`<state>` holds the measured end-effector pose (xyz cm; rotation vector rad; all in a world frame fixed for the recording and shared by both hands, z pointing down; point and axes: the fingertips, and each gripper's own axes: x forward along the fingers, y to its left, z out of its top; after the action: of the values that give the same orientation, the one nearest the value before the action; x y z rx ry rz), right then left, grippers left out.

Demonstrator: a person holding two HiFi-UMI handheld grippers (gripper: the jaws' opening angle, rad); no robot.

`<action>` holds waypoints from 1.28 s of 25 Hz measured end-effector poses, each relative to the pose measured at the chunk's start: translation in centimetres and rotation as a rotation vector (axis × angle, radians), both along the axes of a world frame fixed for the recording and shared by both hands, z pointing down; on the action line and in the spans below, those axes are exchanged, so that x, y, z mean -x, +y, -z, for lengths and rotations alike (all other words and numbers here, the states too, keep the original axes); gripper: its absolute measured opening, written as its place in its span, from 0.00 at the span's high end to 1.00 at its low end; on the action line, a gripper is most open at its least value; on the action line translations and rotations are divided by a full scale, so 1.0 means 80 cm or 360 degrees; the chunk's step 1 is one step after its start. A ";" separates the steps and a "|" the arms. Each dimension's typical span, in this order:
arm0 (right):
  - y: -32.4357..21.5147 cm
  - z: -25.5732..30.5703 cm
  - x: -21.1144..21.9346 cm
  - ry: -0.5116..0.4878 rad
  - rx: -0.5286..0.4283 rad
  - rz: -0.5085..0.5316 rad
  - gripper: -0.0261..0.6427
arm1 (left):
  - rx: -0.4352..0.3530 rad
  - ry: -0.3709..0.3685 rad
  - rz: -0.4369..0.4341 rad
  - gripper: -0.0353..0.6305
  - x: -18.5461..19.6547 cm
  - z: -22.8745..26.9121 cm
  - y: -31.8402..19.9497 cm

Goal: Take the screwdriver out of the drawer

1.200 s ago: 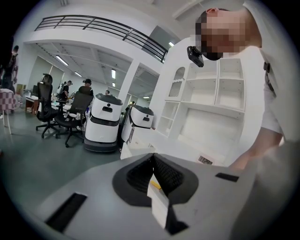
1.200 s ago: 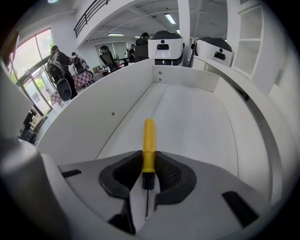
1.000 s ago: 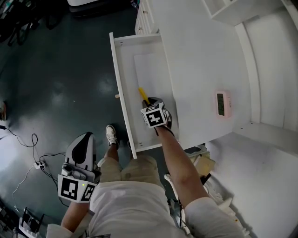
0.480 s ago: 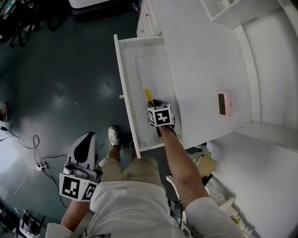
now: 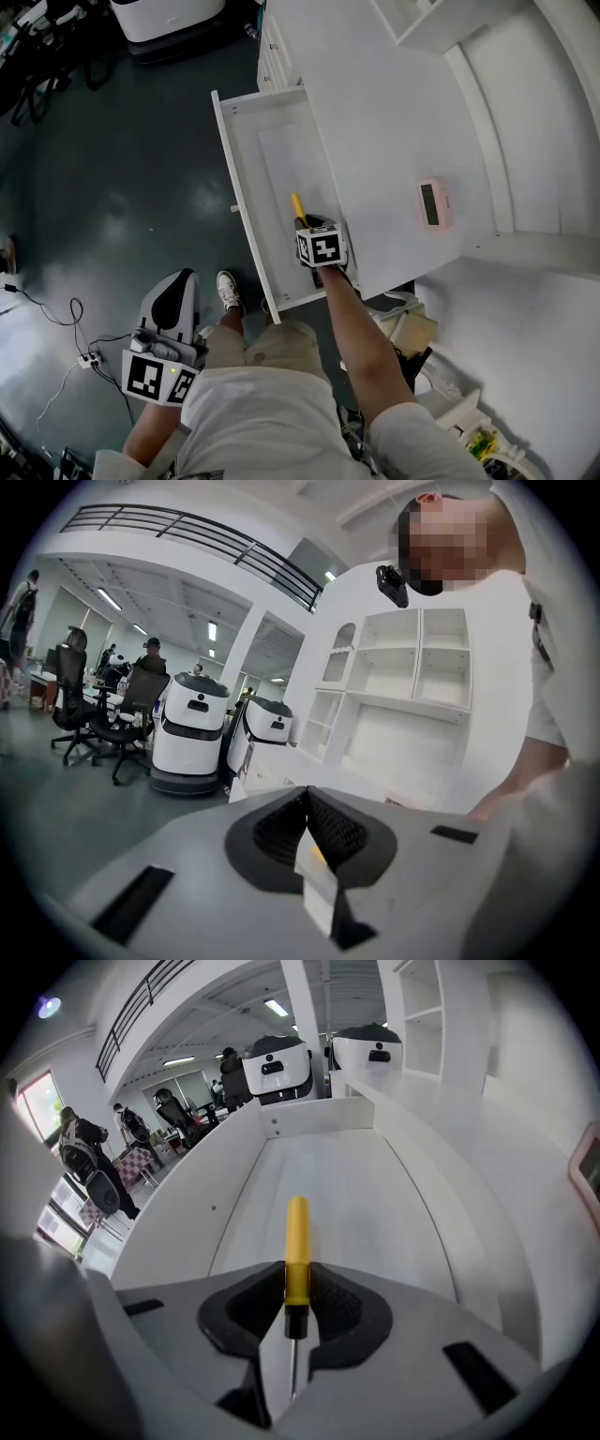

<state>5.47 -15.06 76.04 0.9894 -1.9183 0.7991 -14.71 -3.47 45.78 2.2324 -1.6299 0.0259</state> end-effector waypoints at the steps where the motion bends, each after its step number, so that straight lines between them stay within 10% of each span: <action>1: 0.002 0.005 0.000 -0.0006 -0.0006 -0.0006 0.82 | -0.0008 0.0000 -0.0011 0.92 -0.001 0.003 -0.001; 32: -0.004 0.275 0.005 -0.0465 -0.0560 -0.0113 0.82 | -0.0408 -0.0017 -0.0099 0.92 -0.027 0.143 -0.020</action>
<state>5.06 -15.34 54.07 1.2091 -2.3426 0.6876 -12.56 -5.05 34.36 2.4755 -1.6487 -0.1642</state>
